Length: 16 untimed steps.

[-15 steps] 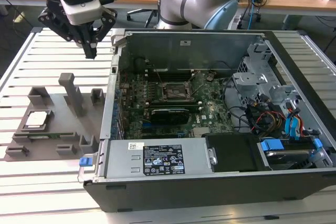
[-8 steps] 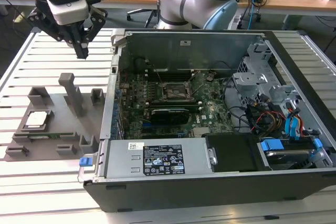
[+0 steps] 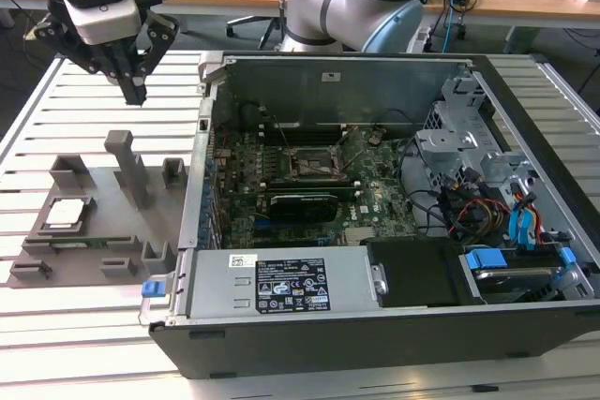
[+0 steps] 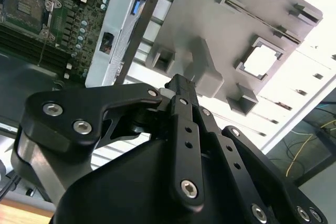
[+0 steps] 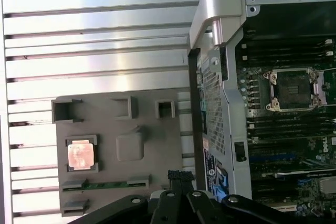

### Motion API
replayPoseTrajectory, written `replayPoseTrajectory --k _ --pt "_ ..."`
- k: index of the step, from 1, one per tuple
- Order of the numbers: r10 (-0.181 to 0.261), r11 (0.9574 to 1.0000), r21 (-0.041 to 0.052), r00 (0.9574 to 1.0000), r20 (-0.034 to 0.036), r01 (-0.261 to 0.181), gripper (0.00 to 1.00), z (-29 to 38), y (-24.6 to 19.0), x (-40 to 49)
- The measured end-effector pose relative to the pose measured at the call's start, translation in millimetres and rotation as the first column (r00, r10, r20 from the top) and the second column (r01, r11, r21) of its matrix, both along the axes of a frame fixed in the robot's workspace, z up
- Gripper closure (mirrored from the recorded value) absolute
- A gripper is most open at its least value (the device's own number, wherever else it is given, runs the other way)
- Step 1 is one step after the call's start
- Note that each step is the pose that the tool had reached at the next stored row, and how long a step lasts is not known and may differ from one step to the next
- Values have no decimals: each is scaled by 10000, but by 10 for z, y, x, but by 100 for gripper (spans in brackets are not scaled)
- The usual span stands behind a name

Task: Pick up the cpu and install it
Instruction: 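Reach for the cpu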

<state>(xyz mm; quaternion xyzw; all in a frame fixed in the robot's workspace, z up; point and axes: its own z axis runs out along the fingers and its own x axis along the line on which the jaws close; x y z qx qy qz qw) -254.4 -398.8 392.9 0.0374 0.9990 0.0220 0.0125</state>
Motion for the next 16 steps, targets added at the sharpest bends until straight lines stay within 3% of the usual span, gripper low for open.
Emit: replayPoseTrajectory --k 16 --pt "0 10000 0 10000 0 0 89 -2 0 -255"
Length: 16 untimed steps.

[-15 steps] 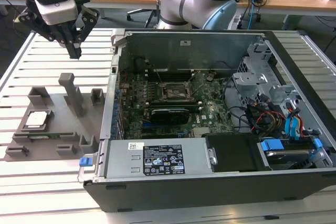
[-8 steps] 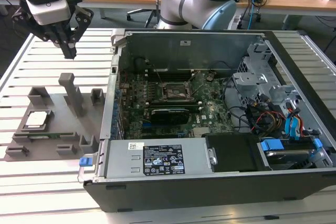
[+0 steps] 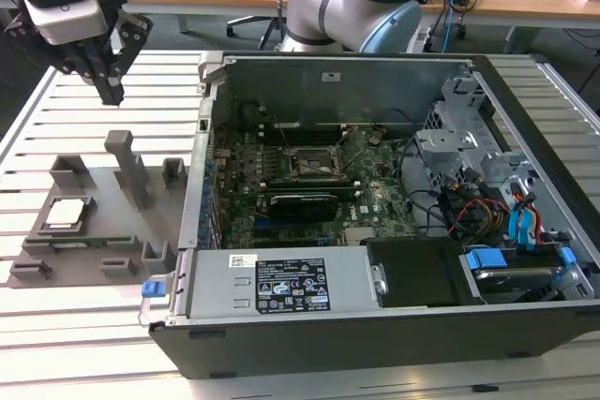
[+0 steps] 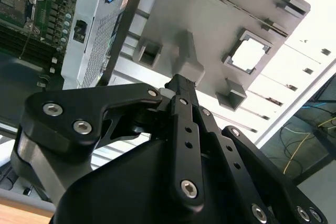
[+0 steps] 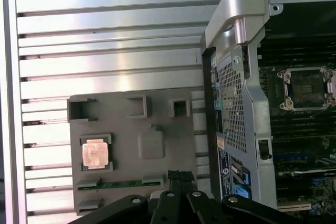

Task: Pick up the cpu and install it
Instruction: 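Reach for the cpu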

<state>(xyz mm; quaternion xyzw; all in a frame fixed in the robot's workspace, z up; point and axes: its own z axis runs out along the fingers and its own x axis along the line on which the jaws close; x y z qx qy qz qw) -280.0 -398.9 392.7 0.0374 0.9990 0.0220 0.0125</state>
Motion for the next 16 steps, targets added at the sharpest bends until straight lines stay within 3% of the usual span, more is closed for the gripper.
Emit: replayPoseTrajectory --k 16 --pt "0 10000 -1 10000 -1 0 89 -1 0 -317"
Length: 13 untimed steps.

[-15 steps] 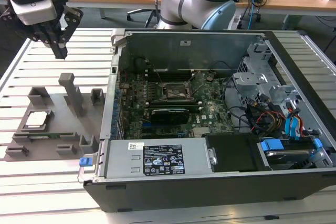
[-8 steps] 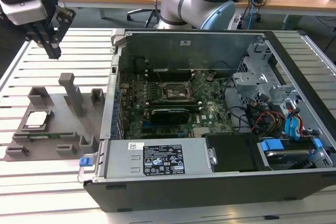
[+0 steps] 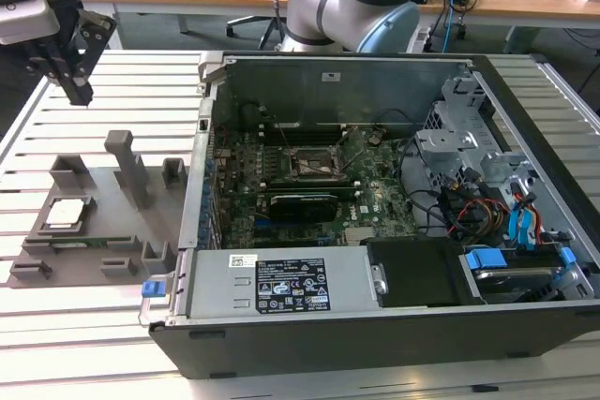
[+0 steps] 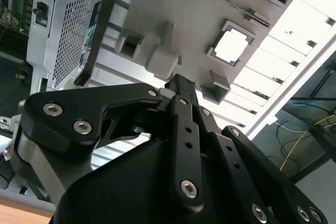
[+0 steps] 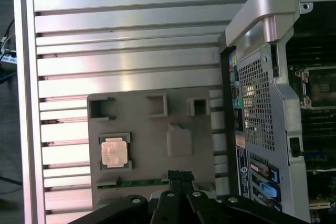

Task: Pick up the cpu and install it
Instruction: 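Reach for the cpu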

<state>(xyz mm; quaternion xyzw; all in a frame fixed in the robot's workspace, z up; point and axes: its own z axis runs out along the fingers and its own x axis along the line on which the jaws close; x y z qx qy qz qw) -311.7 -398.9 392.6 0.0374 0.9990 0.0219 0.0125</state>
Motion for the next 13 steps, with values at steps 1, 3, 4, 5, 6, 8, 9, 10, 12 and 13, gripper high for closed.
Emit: replayPoseTrajectory --k 1,3,4,5,6,8,9,10,12,13 --pt "0 10000 0 10000 0 0 89 0 0 -20" --pt "0 10000 0 10000 0 0 89 -1 0 -50" --pt "1 10000 0 10000 0 -1 89 0 0 -64" --pt "1 10000 0 10000 0 -1 89 0 0 -75" --pt "0 10000 0 10000 0 0 89 -1 0 -89" --pt "-1 10000 0 10000 0 1 89 -1 0 -112" --pt "0 10000 0 10000 0 0 89 -1 0 -121" --pt "-1 10000 0 10000 0 1 89 -1 0 -143" --pt "-1 10000 1 10000 1 1 89 -2 0 -174" --pt "0 10000 0 10000 0 0 89 -1 0 -187"
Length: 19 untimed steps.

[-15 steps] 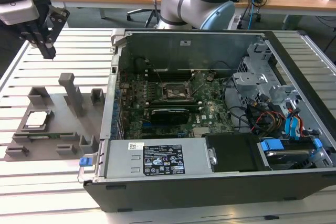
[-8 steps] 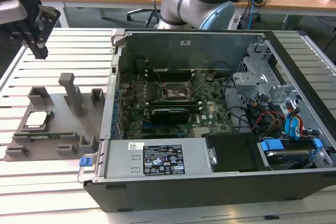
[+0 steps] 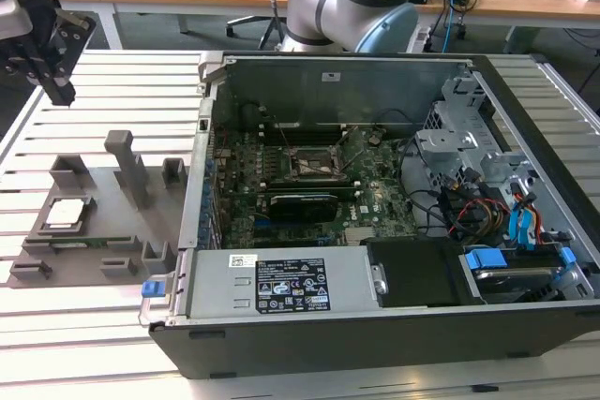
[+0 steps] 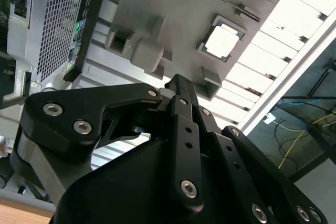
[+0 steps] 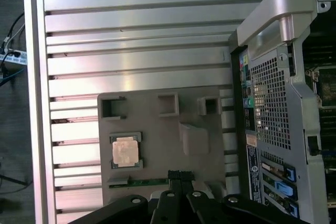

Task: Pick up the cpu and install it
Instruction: 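Reach for the cpu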

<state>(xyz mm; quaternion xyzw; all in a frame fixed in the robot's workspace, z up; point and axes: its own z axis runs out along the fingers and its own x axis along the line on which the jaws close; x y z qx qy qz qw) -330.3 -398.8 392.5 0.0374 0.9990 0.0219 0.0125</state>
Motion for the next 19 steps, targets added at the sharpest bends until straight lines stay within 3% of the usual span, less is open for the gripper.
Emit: replayPoseTrajectory --k 5,19 --pt "1 10000 0 10000 1 -1 89 -3 0 -169" --pt "0 10000 0 10000 0 0 89 -8 0 -414"
